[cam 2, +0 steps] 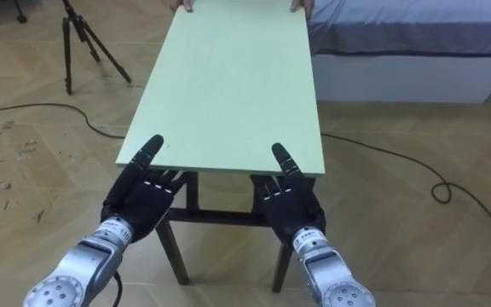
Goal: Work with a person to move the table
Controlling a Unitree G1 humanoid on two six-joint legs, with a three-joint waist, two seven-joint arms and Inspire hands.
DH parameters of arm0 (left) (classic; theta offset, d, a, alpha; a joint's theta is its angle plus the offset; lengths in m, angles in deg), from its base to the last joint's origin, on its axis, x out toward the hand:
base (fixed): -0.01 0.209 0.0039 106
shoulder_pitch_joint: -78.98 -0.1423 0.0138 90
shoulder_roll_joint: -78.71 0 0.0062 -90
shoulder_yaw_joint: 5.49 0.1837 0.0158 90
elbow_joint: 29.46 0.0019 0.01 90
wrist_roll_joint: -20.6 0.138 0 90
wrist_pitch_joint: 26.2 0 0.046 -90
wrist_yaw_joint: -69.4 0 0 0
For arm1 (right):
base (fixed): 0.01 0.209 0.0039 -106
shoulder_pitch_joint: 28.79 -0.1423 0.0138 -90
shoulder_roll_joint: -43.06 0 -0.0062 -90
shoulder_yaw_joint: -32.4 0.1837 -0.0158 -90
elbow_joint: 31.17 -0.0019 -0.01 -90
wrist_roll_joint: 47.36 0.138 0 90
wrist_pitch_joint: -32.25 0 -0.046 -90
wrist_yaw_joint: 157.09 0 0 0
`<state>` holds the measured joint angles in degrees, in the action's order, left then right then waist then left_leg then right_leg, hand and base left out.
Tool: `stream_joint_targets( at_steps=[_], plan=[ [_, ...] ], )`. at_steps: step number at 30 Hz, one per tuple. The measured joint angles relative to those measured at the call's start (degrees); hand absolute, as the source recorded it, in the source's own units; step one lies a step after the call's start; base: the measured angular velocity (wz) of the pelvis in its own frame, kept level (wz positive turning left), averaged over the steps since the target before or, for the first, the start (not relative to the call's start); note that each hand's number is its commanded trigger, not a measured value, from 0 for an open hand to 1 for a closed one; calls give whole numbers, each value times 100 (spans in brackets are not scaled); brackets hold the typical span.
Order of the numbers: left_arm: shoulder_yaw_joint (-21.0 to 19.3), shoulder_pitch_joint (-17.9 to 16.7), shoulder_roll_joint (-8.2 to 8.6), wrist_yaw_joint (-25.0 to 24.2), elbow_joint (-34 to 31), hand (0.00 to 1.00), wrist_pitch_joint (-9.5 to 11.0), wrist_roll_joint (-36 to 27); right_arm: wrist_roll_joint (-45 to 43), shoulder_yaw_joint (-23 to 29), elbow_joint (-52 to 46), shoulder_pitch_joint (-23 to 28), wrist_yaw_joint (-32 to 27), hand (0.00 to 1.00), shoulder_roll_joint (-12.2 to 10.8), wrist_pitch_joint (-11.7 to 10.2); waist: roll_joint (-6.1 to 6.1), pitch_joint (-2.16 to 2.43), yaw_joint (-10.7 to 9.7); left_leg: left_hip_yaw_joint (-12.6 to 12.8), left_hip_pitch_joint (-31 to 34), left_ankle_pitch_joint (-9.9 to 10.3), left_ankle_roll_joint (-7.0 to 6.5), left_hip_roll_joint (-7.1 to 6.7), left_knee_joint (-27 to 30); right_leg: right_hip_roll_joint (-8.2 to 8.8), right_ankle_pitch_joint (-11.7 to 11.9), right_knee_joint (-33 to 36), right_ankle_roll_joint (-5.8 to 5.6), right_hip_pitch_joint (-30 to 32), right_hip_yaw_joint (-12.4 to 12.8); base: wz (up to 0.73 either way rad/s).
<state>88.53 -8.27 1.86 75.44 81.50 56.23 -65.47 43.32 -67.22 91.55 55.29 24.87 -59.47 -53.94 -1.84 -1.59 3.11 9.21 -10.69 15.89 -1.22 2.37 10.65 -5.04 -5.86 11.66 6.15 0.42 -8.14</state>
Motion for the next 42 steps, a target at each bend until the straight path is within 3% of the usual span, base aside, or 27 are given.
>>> stream_joint_targets(
  at_steps=[6,12,16,33,39,42],
  plan=[
    [3,-3,23,465,91,100,70,0,-2,-114,2,7,-310,100,-41,-24,-30,-19,11,-2,60,0,0,19,-45,-28,0,-30,0,69,20,-4],
    [13,-2,48,832,90,100,203,-196,-17,-445,-28,6,-360,100,-38,-340,-28,-19,-97,-16,-8,0,0,15,-121,-42,15,-109,-23,11,62,-4],
    [74,1,47,879,84,100,307,-194,-16,-474,-29,2,-377,100,-41,-380,-29,-20,-98,-17,-7,0,0,1,-127,-39,27,-111,-41,29,69,-4],
    [76,-19,75,888,38,100,360,-158,-34,-488,-70,0,-375,100,-26,-378,-31,-20,-90,-17,42,0,0,7,-118,-44,26,-113,-42,72,23,0],
    [77,-385,71,852,-464,100,386,133,-95,-491,-438,244,-285,100,6,-306,-29,-17,-104,-13,84,0,0,13,-100,-44,26,-106,-41,106,15,0],
    [69,-488,55,576,-614,100,398,136,-107,-485,-770,391,-260,100,23,-307,-31,-15,-96,-13,0,0,0,14,-104,-43,26,-105,-41,23,16,1]
  ],
)
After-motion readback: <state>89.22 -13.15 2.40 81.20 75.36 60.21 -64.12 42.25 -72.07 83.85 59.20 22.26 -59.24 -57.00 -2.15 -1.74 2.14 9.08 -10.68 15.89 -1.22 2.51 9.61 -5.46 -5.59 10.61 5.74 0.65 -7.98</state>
